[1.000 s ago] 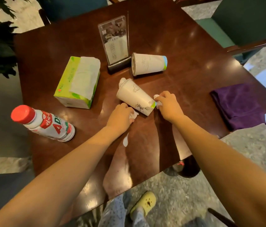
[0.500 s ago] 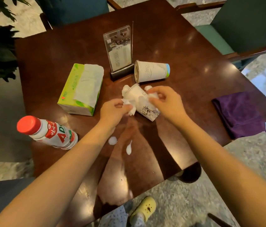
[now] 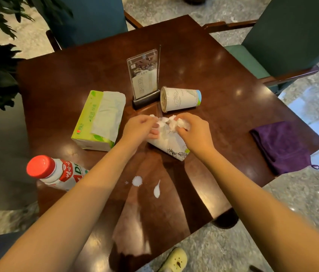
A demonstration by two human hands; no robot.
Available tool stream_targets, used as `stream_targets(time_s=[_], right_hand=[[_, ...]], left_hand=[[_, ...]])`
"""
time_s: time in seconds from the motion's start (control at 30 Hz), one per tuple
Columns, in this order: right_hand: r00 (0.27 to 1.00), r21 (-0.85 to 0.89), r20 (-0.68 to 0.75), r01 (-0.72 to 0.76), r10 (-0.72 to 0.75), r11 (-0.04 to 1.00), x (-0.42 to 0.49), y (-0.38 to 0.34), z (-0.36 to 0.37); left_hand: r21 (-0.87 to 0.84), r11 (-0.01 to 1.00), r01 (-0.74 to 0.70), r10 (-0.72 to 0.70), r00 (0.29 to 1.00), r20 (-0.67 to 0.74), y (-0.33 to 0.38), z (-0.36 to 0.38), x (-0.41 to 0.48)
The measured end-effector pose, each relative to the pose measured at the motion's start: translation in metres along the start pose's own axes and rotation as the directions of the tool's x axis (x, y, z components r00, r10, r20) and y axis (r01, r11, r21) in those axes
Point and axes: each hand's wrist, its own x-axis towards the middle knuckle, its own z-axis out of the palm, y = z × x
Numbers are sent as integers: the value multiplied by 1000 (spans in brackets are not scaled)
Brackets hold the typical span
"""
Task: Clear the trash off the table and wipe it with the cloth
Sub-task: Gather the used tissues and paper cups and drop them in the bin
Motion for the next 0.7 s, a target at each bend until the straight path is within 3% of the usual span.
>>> stream_targets(time_s=[0.07, 0.1, 0.2, 0.3, 0.47, 0.57, 0.7], right_hand=[[999, -80, -16, -29, 27, 996, -1, 2, 7], [1000, -140, 11, -6, 7, 990, -2, 5, 12], [980, -306, 193, 114, -55, 945, -15, 8, 33], [963, -338, 247, 189, -106, 922, -34, 1, 40], [941, -378, 334, 183, -51, 908, -45, -1, 42], [953, -403, 301, 153, -26, 902, -40, 1, 45], [959, -359, 282, 119, -14, 926, -33, 7, 45]], left_hand=[[220, 969, -110, 145, 978, -151, -6, -7, 21], [326, 935, -141, 199, 968, -153, -9, -10, 32], [521, 830, -200, 203, 978, 52, -17, -9, 63], [583, 767, -269, 136, 955, 263, -20, -4, 81], [672, 649, -357, 113, 918, 379, -13, -2, 99], [715, 593, -371, 113, 917, 383, -14, 0, 105], [672, 670, -315, 142, 943, 300, -20, -1, 102]])
